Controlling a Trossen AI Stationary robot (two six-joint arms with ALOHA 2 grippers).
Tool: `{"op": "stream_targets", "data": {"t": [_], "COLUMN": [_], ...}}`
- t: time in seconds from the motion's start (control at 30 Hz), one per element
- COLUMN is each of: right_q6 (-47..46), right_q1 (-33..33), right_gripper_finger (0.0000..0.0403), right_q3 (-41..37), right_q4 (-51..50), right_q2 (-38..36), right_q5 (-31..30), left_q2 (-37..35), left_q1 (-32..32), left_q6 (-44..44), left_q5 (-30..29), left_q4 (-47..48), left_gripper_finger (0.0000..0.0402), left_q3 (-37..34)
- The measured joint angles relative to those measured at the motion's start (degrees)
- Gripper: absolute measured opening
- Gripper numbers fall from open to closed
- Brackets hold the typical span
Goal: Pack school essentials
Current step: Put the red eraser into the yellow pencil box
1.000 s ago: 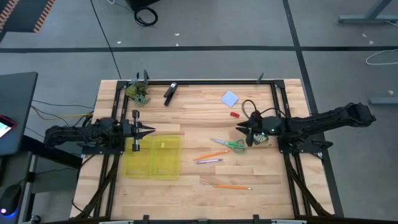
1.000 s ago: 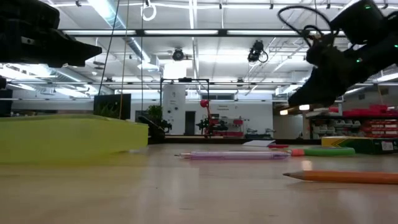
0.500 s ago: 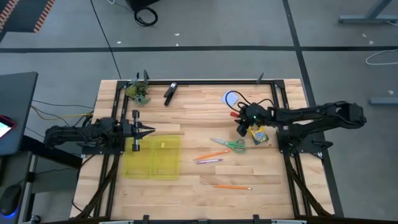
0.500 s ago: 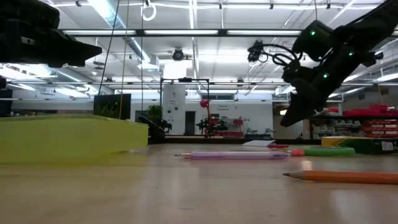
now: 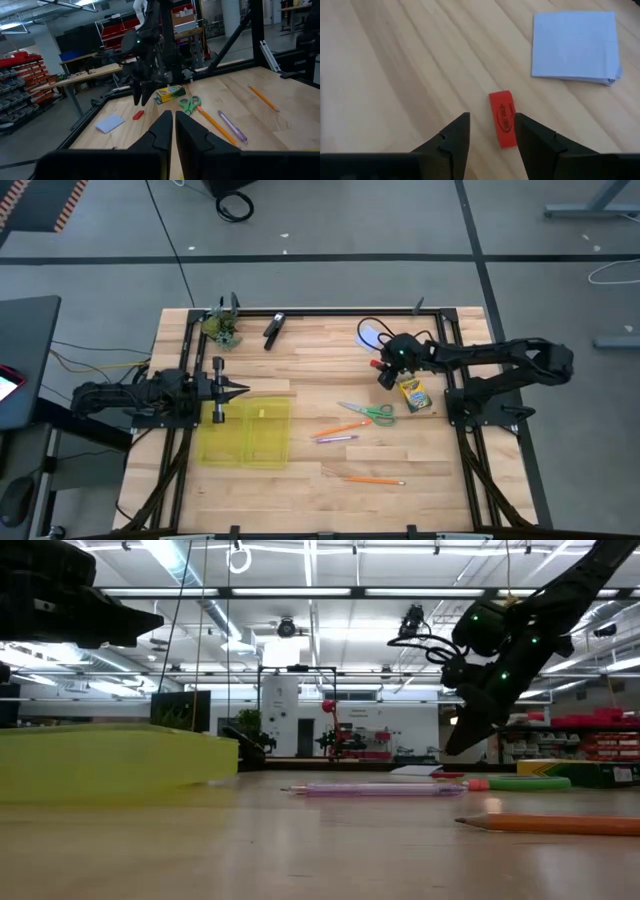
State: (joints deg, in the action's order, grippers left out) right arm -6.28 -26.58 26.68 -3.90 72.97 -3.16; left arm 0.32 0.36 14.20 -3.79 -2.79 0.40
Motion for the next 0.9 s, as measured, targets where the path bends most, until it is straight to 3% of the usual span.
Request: {"op": "stream_targets", "data": {"t": [0.23, 0.4, 0.6, 0.9], "right_q6": [5.4, 7.7, 8.8, 11.7], "right_q1": [-2.0, -2.0, -3.0, -3.4], "right_gripper_finger": [0.0163, 0.0187, 0.0216, 0.0216], "right_q3": [6.4, 9.5, 9.6, 9.6], "right_q4": [-3.6, -6.7, -7.9, -7.8], "right_q2": [7.6, 10.9, 11.7, 11.7], "right_q5": [0.4, 0.4, 0.2, 0.2], "left_q2": [0.0, 0.0, 0.0, 0.0], "left_q1": [0.0, 0.0, 0.0, 0.0], "left_q6": [0.0, 0.0, 0.0, 0.0], "left_q5": [0.0, 0.0, 0.0, 0.0], "left_q4": [0.0, 0.0, 0.0, 0.0], "left_gripper_finger": [0.0038, 0.0035, 0.0028, 0.004], "left_q3": [0.0, 0.0, 0.0, 0.0]}}
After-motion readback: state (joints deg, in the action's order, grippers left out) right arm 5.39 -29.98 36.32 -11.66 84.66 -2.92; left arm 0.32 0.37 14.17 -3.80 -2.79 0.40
